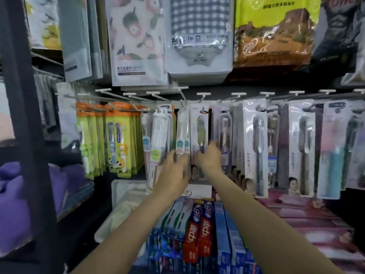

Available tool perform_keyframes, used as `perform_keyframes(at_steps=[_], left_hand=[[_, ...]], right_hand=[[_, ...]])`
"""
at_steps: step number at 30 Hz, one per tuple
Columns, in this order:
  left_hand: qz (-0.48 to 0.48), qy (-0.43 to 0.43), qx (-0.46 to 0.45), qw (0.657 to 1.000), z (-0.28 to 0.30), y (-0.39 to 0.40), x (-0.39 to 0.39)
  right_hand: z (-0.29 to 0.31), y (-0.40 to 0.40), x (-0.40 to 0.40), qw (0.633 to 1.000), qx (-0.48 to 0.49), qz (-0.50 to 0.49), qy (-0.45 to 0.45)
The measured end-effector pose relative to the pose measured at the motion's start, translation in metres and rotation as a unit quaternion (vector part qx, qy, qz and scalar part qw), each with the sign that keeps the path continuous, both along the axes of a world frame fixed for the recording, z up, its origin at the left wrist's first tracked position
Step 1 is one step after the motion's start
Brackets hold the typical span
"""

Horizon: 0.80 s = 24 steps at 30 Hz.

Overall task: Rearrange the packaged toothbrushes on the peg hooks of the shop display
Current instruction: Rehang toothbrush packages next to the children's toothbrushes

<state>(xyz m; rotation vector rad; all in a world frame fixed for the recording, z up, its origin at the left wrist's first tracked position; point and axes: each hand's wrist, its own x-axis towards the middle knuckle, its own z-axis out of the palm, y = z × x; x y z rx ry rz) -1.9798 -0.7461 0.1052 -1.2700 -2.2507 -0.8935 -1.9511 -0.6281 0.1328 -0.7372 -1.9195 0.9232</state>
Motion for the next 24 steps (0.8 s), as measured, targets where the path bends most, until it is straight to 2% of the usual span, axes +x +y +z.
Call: perform_keyframes(at_steps=[4, 8, 13, 15, 20, 21, 24], left_hand=[[-0.012, 0.027, 0.016, 0.999, -0.008, -0.008, -0.016], [-0.025, 0.037, 0.034, 0.998, -0.008, -0.017, -0.023], [-0.037, 0.042, 0.045, 0.997, -0.008, -0.021, -0.023], [-0.036, 0.041, 0.046, 0.997, -0.008, -0.021, -0.023], [-0.041, 0.018, 0.032, 0.998, -0.006, -0.022, -0.018], [-0.044, 0.015, 0.031, 0.998, -0.004, -0.023, -0.016], [-0.036, -0.001, 0.027, 0.999, -0.002, -0.026, -0.013]], right_hand=[[-0.005, -0.015, 0.02, 0.996, 0.079, -0.04, -0.026], [0.009, -0.026, 0.061, 0.964, 0.224, -0.106, -0.094], [0.025, -0.016, 0.09, 0.927, 0.311, -0.157, -0.141], [0.026, -0.014, 0.09, 0.926, 0.312, -0.146, -0.156], [0.03, -0.014, 0.092, 0.942, 0.29, -0.029, -0.166], [0.034, -0.012, 0.095, 0.934, 0.297, -0.021, -0.197], [0.044, -0.016, 0.1, 0.878, 0.331, 0.0, -0.347]])
